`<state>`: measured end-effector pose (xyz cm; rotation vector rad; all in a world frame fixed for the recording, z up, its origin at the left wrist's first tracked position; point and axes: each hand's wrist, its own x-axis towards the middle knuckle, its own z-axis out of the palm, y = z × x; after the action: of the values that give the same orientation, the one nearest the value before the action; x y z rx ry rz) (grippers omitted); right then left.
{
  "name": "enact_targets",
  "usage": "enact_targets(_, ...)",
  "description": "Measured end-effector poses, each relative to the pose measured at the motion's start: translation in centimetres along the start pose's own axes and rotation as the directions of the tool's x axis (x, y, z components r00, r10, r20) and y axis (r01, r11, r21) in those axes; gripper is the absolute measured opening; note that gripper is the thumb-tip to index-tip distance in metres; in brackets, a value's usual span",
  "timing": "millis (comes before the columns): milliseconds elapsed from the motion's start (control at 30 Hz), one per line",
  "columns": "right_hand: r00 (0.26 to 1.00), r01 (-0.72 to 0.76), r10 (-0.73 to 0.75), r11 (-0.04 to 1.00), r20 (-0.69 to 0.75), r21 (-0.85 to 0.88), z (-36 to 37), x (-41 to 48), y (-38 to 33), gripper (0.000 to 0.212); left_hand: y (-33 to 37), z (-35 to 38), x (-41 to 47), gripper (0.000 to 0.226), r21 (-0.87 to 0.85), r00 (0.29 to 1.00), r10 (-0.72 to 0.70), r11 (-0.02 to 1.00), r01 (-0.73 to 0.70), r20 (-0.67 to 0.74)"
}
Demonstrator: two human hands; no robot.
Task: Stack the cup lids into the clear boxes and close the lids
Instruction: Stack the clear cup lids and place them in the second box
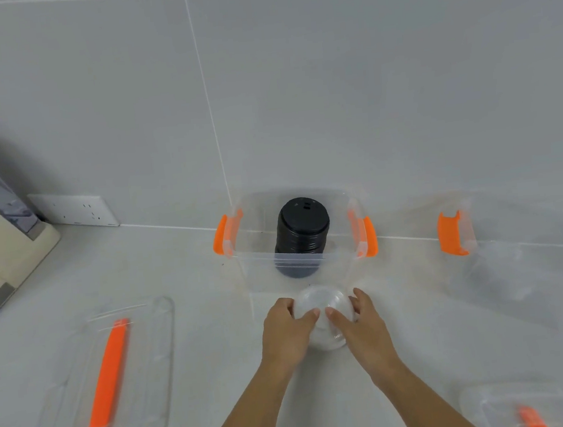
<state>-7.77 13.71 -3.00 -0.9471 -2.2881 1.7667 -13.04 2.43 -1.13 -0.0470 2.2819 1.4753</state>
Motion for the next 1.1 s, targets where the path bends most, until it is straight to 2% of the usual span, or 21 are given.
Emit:
enact_targets(133,0.999,-0.041,0.042,0.999,0.012,-0.029,0.3,0.3,0.4,0.077,-0.2,-0.2,0.1,0.039,-0.044,0.999,-0.032,0.998,0.033,0.029)
enact_targets(233,0.999,-0.051,0.052,0.996,0.011,-0.074,0.2,0.3,0.4,0.061,-0.2,-0.2,0.2,0.04,-0.077,0.997,-0.058,0.995,0.062,0.049)
enact_targets(400,0.999,-0.036,0.036,0.999,-0.008,0.019,0.2,-0.2,0.1,0.036,-0.3,-0.3,0.4,0.038,-0.198,0.982,-0.14,0.967,0.163,0.127)
enact_targets(500,0.999,-0.023,0.025,0.998,-0.03,0.061,0.2,-0.3,0.0,0.036,-0.3,-0.8,0.6,0.025,-0.297,0.956,-0.212,0.917,0.267,0.204)
enact_targets(600,0.999,-0.03,0.034,0.994,-0.038,0.104,0.3,-0.3,-0.1,0.033,-0.3,-1.2,0.6,0.011,-0.318,0.947,-0.226,0.902,0.292,0.23)
enact_targets(700,0.998,-0.039,0.044,0.99,-0.039,0.134,0.2,-0.4,-0.1,0.028,-0.2,-1.4,0.5,0.014,-0.309,0.953,-0.212,0.911,0.273,0.217)
enact_targets(900,0.996,-0.057,0.069,0.983,-0.065,0.175,0.3,-0.8,-0.1,0.035,-0.4,-2.1,-0.2,0.023,-0.347,0.945,-0.222,0.889,0.298,0.241)
enact_targets(1100,0.992,-0.017,0.049,0.965,-0.117,0.263,-0.2,-2.1,0.0,0.022,-0.2,-2.3,-1.0,0.035,-0.344,0.951,-0.183,0.901,0.264,0.248)
